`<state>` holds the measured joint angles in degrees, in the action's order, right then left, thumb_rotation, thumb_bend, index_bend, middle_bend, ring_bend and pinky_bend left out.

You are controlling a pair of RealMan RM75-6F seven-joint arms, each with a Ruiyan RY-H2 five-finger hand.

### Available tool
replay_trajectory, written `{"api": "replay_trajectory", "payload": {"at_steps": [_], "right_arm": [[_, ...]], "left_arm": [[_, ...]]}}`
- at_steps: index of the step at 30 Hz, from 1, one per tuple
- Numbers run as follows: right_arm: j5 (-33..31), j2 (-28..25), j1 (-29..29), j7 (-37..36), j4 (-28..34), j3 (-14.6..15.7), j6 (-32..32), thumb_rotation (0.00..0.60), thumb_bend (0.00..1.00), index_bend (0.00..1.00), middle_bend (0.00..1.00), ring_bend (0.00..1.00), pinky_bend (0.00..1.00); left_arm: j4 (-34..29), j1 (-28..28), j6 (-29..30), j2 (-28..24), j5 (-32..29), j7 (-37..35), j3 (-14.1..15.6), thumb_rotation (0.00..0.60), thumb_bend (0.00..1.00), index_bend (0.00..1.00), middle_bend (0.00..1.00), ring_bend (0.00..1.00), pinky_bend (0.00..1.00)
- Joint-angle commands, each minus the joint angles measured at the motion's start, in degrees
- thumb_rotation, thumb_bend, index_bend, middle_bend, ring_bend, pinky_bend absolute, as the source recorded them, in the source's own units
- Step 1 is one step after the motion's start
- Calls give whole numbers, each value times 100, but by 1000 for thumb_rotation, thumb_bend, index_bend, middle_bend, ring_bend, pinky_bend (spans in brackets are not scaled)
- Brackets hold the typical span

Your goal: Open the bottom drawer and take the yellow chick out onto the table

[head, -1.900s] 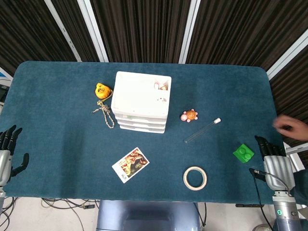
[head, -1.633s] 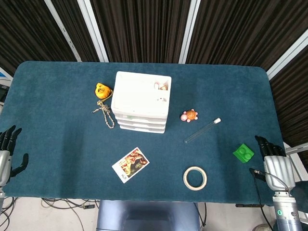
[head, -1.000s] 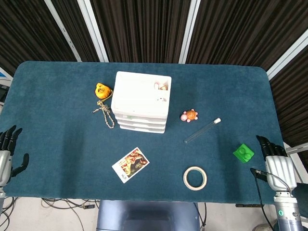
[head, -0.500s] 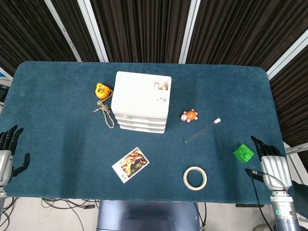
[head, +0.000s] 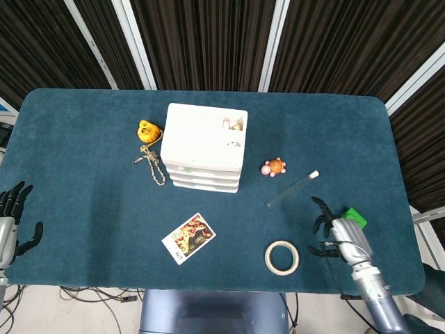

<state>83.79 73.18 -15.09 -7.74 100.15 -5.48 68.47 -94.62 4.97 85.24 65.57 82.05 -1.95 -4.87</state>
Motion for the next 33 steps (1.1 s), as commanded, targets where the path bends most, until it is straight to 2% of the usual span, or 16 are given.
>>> {"api": "replay_trajectory", "payload": {"at_steps": [1, 6, 9, 11, 14, 19, 26, 33], "right_arm": [[-677, 401, -460, -302, 635, -173, -776, 600, 220, 68, 717, 812, 938], [-1292, 749, -842, -376, 720, -282, -1444, 600, 234, 68, 753, 848, 955], [-1684, 961, -1099, -437, 604, -405, -1821, 600, 273, 69, 774, 863, 971], [-1854, 1154, -1247, -399, 456, -471, -1947, 600, 333, 75, 816, 890, 989], [-2018, 1593, -1379, -290, 152, -544, -1878, 600, 402, 76, 847, 917, 1000], [-2234, 2191, -1612, -149, -331, -627, -1917, 600, 454, 73, 863, 932, 1000], [-2671, 2893, -1891, 60, -829, -1017, -1681, 600, 588, 70, 964, 995, 1000], [-3640, 3485, -2206, 683, -1133, -1302, -1509, 600, 611, 43, 979, 1000, 1000]], "left_arm": [[-12, 7, -29, -23, -19, -39, -3, 600, 462, 33, 0, 0, 0], [-46, 18, -97, -64, -115, -152, -35, 600, 462, 33, 0, 0, 0], [-53, 27, -105, -76, -139, -200, -60, 600, 462, 33, 0, 0, 0], [-51, 36, -112, -79, -140, -204, -66, 600, 462, 33, 0, 0, 0], [-30, 44, -81, -69, -111, -206, -81, 600, 462, 33, 0, 0, 0], [6, 40, -40, -54, -79, -257, -89, 600, 462, 33, 0, 0, 0], [11, 52, -59, -54, -73, -273, -85, 600, 462, 32, 0, 0, 0], [13, 54, -47, -42, -67, -211, -80, 600, 462, 32, 0, 0, 0]]}}
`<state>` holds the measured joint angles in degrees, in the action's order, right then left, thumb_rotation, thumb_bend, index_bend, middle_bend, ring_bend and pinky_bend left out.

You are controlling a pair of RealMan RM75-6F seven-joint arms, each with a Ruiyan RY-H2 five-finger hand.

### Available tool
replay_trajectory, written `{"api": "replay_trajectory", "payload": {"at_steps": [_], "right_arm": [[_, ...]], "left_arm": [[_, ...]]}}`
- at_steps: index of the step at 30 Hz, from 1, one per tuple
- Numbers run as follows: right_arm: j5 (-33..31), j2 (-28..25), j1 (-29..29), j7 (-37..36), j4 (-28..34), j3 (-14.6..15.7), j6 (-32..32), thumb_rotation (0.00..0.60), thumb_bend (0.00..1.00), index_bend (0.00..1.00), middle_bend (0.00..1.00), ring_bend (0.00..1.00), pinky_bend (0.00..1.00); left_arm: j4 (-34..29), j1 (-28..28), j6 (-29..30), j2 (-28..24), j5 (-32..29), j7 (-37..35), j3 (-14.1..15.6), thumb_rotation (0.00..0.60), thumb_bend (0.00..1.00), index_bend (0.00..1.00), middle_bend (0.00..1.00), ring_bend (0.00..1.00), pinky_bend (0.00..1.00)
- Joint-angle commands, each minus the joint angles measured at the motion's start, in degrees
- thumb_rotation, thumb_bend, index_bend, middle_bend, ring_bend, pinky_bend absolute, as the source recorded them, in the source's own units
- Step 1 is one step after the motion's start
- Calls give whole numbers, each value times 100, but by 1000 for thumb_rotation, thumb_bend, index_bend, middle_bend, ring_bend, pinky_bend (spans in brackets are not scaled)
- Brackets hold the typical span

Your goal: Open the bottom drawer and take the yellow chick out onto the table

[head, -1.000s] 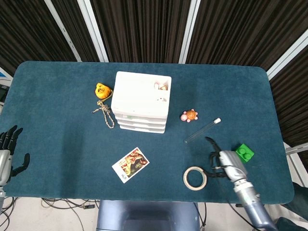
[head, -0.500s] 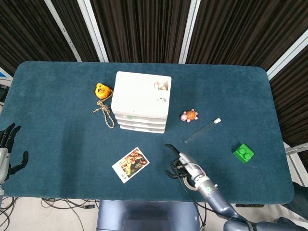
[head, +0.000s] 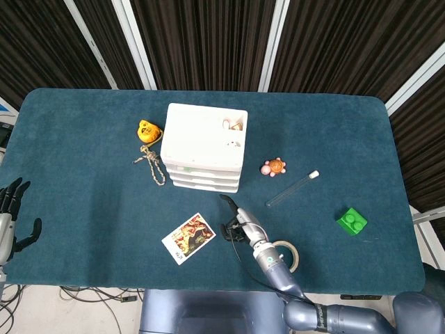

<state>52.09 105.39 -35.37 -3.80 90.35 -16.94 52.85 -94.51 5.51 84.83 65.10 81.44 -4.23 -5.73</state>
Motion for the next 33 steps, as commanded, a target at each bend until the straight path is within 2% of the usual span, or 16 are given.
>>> {"api": "replay_trajectory", "payload": {"at_steps": [1, 7, 16, 33], "right_arm": [[-613, 318, -210, 312, -182, -201, 35, 600, 612, 39, 979, 1000, 1000], [-1062, 613, -373, 197, -559, -432, -180, 600, 611, 25, 979, 1000, 1000], [-1049, 1164, -538, -62, -1349, -721, -106, 600, 614, 19, 979, 1000, 1000], [-1435, 1659, -846, -76, -1925, -1107, -338, 600, 612, 20, 995, 1000, 1000]], "left_arm": [[-1, 1, -16, 4, -19, 29, 6, 600, 462, 32, 0, 0, 0], [-23, -1, -25, -2, -83, 65, -14, 600, 462, 32, 0, 0, 0], [3, 2, -7, 12, -96, 158, -21, 600, 462, 32, 0, 0, 0], [43, -7, -12, 24, -131, 173, -21, 600, 462, 32, 0, 0, 0]]}}
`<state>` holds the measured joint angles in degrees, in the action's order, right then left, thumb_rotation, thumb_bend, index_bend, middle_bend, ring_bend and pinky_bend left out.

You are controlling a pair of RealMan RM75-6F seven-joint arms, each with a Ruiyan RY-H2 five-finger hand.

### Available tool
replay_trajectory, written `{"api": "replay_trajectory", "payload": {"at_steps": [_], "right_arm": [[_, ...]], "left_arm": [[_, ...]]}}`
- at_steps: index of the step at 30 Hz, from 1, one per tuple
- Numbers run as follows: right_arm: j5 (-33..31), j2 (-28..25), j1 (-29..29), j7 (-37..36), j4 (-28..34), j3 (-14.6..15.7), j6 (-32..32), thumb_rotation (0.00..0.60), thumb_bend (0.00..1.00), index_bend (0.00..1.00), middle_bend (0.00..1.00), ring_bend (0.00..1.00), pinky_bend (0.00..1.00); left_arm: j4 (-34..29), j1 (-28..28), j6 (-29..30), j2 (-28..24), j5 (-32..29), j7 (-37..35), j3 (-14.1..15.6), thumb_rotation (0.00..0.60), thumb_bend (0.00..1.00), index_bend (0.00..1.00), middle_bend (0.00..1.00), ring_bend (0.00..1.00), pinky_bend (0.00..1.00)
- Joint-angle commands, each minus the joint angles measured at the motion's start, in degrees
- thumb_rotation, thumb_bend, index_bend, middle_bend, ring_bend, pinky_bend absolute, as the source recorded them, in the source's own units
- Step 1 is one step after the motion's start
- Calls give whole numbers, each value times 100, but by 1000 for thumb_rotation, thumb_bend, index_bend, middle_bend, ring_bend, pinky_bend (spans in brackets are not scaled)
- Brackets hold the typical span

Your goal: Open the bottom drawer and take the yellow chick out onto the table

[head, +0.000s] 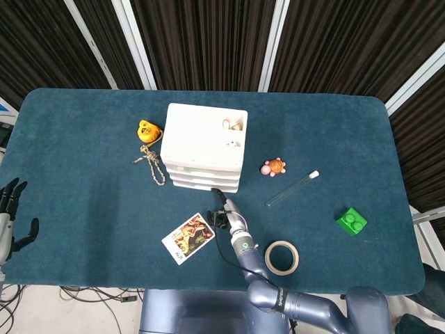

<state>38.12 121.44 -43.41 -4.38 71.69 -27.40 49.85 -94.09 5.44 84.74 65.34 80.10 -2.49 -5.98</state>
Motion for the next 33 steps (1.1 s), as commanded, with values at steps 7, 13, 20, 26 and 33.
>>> {"api": "replay_trajectory", "payload": {"at_steps": [7, 13, 20, 26, 33], "right_arm": [[-177, 166, -156, -59, -267, -204, -250, 600, 614, 18, 995, 1000, 1000], [-257, 244, -240, -69, -387, -287, -361, 600, 619, 17, 995, 1000, 1000], [-220, 314, -292, -87, -395, -310, -387, 600, 631, 14, 1000, 1000, 1000], [-180, 396, -352, -117, -437, -373, -361, 600, 634, 8, 1000, 1000, 1000], [-295, 508, -451, -69, -610, -413, -442, 600, 636, 8, 1000, 1000, 1000]], "left_arm": [[-14, 5, -18, -8, -7, -8, 0, 600, 462, 32, 0, 0, 0], [-3, 0, -17, -7, -7, -24, 4, 600, 462, 33, 0, 0, 0], [-18, 3, -38, -16, -26, -23, 2, 600, 462, 32, 0, 0, 0], [-32, 2, -46, -23, -39, -28, 1, 600, 462, 33, 0, 0, 0], [-42, -1, -47, -32, -38, -46, 2, 600, 462, 32, 0, 0, 0]]}}
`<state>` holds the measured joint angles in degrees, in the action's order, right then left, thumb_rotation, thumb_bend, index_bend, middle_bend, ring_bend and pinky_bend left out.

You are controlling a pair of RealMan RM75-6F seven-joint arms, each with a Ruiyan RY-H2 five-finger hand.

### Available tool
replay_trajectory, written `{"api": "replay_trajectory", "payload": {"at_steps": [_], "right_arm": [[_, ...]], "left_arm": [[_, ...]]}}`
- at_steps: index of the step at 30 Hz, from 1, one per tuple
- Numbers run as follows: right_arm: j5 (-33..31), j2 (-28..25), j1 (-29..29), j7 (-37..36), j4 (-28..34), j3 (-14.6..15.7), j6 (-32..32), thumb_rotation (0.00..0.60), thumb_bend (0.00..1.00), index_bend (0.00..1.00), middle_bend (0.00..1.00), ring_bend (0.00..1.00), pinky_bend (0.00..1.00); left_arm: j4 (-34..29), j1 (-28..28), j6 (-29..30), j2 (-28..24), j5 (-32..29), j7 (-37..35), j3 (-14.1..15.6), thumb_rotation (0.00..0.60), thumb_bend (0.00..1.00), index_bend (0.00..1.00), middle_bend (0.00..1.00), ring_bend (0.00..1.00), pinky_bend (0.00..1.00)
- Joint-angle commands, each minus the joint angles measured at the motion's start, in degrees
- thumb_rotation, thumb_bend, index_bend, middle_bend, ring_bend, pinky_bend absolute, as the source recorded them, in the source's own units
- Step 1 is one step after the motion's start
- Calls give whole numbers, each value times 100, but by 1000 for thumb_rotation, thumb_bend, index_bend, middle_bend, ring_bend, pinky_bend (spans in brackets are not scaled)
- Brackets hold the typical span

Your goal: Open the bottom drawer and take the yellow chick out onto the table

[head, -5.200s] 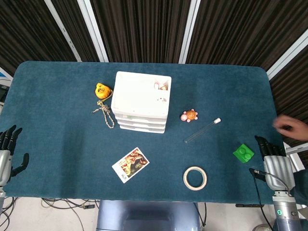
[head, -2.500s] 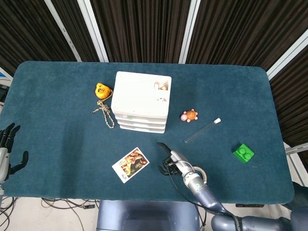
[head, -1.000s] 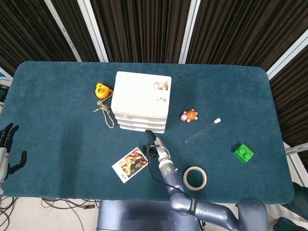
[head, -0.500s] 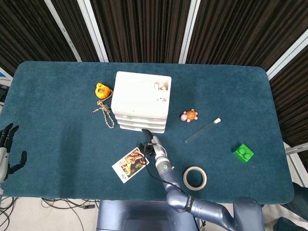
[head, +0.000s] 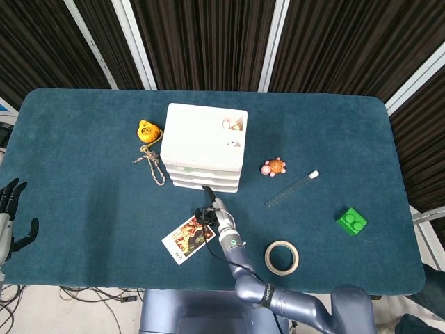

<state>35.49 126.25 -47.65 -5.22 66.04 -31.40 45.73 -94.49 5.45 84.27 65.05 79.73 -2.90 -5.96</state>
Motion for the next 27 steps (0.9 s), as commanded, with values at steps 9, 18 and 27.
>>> {"api": "replay_trajectory", "payload": {"at_steps": [9, 18, 27], "right_arm": [[-8, 116, -161, 13, -147, -120, -95, 600, 641, 9, 1000, 1000, 1000], [52, 180, -272, -17, -239, -173, -186, 600, 642, 11, 1000, 1000, 1000], [94, 271, -430, -70, -424, -281, -279, 600, 642, 11, 1000, 1000, 1000]], "left_arm": [[-54, 8, -23, -40, -16, -18, -11, 600, 463, 33, 0, 0, 0], [-46, 2, -33, -45, -31, -44, -6, 600, 463, 33, 0, 0, 0], [-29, 1, -33, -48, -37, -90, -15, 600, 463, 33, 0, 0, 0]]}}
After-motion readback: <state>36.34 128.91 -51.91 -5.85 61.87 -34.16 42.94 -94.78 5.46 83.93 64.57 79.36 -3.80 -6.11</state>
